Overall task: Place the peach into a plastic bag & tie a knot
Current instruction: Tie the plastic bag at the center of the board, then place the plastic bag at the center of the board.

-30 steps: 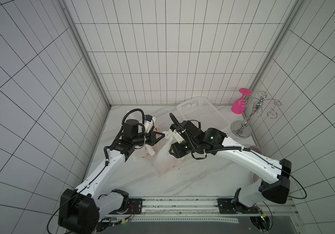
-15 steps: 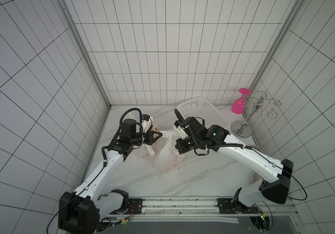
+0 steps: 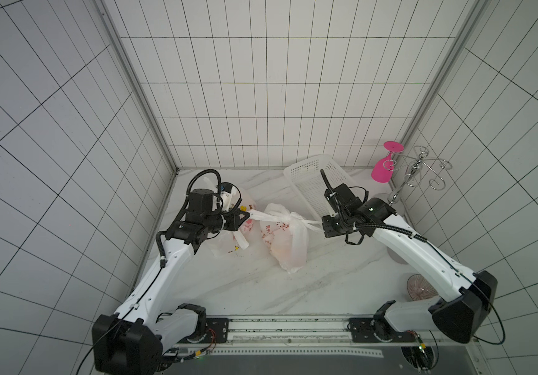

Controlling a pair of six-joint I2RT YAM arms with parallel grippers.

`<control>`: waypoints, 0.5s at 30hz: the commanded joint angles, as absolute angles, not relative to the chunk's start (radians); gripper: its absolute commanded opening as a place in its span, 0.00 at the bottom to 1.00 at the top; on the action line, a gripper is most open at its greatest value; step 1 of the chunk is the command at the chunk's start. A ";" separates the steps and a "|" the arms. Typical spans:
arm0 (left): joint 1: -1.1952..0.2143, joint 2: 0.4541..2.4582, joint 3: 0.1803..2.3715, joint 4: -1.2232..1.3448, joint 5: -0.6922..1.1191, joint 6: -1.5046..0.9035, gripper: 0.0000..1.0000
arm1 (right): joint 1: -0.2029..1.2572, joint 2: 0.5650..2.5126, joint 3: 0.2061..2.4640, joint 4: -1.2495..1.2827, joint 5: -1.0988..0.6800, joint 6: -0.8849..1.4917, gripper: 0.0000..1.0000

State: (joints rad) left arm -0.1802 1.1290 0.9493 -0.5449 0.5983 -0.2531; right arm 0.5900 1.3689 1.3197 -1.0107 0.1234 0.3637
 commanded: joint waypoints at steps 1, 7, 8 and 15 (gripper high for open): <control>-0.095 1.148 0.927 -0.575 0.427 -0.279 0.00 | 0.492 1.366 1.222 -1.130 0.285 0.408 0.00; -0.021 1.184 0.929 -0.571 0.376 -0.306 0.00 | 0.408 1.404 1.167 -1.074 0.305 0.436 0.00; -0.021 1.188 0.923 -0.559 0.386 -0.308 0.00 | 0.406 1.414 1.163 -1.066 0.305 0.434 0.00; -0.021 1.205 0.923 -0.517 0.381 -0.295 0.00 | 0.377 1.439 1.152 -1.021 0.293 0.423 0.00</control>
